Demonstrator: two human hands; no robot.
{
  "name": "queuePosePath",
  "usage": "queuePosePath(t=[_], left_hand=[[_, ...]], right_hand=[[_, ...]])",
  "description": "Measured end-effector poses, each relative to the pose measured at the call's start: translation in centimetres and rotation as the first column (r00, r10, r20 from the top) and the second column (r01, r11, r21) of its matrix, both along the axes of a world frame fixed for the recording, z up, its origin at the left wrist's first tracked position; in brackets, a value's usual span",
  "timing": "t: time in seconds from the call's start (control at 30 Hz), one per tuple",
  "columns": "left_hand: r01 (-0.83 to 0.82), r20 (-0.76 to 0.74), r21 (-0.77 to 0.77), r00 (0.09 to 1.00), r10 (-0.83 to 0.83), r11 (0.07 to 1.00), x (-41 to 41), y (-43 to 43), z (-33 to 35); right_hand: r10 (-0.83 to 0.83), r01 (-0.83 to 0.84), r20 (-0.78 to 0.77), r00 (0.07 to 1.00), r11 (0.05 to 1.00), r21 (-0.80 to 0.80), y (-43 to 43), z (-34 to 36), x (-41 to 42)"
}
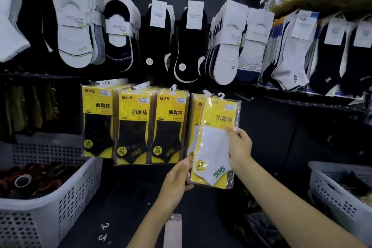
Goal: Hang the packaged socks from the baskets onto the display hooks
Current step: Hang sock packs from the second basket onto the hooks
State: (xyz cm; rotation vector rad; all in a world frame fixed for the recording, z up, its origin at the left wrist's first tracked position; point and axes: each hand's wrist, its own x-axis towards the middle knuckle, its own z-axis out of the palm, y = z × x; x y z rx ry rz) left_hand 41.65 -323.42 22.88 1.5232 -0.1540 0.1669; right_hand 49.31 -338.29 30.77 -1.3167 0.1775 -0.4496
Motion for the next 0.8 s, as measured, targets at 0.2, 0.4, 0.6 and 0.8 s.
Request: queuePosePath(t=[0.2, 0.4, 0.6, 0.8], left_hand=[[0.018, 0.027, -0.022, 0.999, -0.017, 1.0, 0.5, -0.3, -0.5], [-0.02, -0.038, 0.043, 0.999, 0.022, 0.999, 0.9, -0.1, -2.8], [-0.063, -0.213, 0.096, 0.974, 0.083, 0.993, 0.5, 0.8, -7.5], [-0.077, -0.383, 0.261, 0.906, 0.177, 0.962, -2.9, 3.3, -14.9]], right_hand=[[0.035, -0.038, -0.02, 0.999, 0.988, -0.147, 0.6, -0.3, 1.4], [0.079, -0.096, -0.147, 0.986, 0.989, -0.11, 0.0, -3.5, 1.7], [0.09, -0.133, -0.266, 0.96, 0.98, -0.148, -2.3, -11.2, -0.9], [0.138, -0.268, -0.518, 0.844, 0.945, -0.186, -5.1, -21.4, -6.6]])
